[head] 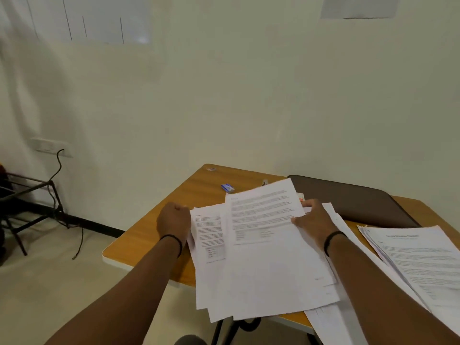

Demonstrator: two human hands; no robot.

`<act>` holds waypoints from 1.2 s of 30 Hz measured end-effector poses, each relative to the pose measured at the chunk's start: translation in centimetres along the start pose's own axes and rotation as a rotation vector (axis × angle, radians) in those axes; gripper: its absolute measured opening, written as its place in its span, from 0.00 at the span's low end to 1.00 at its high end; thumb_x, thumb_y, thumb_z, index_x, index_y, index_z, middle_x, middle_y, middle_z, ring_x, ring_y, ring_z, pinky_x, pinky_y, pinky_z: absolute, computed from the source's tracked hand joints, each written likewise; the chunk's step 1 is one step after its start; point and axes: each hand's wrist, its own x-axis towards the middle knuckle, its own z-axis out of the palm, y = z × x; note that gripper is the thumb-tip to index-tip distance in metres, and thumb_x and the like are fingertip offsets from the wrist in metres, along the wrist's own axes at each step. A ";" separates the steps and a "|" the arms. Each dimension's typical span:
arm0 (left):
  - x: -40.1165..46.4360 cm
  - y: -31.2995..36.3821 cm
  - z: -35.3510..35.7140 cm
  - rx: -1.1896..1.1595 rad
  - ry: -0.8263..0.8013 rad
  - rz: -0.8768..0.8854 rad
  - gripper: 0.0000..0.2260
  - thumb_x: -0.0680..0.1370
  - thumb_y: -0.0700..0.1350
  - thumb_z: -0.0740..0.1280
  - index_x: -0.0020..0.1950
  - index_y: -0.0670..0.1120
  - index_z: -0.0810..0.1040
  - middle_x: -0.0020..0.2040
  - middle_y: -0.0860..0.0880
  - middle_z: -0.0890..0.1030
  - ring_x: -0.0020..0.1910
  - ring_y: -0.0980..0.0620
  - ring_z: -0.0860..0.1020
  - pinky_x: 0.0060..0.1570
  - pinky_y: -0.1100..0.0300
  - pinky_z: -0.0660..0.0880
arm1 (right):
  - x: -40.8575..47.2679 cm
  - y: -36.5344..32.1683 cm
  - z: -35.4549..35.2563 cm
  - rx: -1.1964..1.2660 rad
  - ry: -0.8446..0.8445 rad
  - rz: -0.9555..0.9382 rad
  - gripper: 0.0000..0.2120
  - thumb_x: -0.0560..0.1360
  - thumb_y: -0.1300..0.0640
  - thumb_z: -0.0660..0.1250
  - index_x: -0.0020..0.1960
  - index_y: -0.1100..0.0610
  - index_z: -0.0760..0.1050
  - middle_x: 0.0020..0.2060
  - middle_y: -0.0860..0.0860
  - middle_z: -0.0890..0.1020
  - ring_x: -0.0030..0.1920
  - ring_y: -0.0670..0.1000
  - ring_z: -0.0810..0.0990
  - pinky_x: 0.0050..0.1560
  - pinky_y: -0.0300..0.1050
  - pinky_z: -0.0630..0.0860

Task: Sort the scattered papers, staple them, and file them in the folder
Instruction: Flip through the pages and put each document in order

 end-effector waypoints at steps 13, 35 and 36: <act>1.1 -1.1 0.6 0.286 -0.148 -0.077 0.09 0.79 0.42 0.65 0.39 0.43 0.75 0.37 0.45 0.78 0.34 0.48 0.74 0.33 0.59 0.69 | -4.4 -1.2 10.4 -0.385 -0.059 -0.422 0.11 0.77 0.51 0.68 0.38 0.54 0.75 0.36 0.48 0.79 0.41 0.50 0.77 0.42 0.46 0.74; -1.2 0.5 -0.1 0.130 -0.161 -0.047 0.21 0.78 0.62 0.56 0.40 0.53 0.84 0.48 0.49 0.81 0.53 0.43 0.75 0.56 0.45 0.76 | -7.2 -2.9 15.3 -0.418 -0.254 -0.359 0.25 0.70 0.27 0.63 0.44 0.49 0.71 0.40 0.43 0.78 0.40 0.45 0.76 0.35 0.39 0.68; -1.5 0.8 -0.2 0.035 -0.215 -0.076 0.25 0.79 0.63 0.55 0.37 0.52 0.85 0.46 0.50 0.81 0.53 0.44 0.75 0.57 0.45 0.75 | -7.2 -3.1 15.4 -0.433 -0.282 -0.354 0.24 0.70 0.28 0.65 0.44 0.49 0.71 0.42 0.43 0.79 0.42 0.45 0.77 0.35 0.38 0.68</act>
